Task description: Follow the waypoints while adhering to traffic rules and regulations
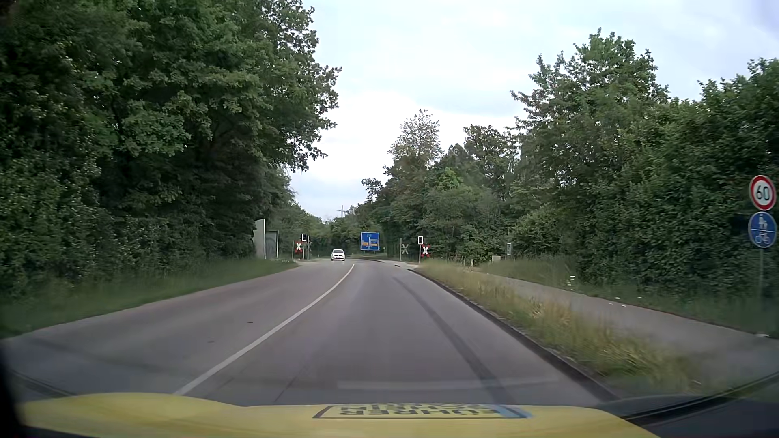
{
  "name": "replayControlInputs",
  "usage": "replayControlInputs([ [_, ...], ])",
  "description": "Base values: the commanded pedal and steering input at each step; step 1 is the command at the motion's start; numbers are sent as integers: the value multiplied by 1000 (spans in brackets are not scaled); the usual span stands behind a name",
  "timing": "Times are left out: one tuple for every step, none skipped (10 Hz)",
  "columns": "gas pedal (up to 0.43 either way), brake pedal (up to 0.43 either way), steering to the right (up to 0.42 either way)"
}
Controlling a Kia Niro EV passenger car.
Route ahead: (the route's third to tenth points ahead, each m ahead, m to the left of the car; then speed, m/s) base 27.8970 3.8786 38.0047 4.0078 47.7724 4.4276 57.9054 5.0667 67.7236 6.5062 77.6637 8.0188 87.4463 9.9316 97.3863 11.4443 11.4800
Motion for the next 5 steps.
replayControlInputs([
  [47, 0, -7],
  [39, 0, -7],
  [39, 0, -7],
  [39, 0, -7],
  [39, 0, -7],
])
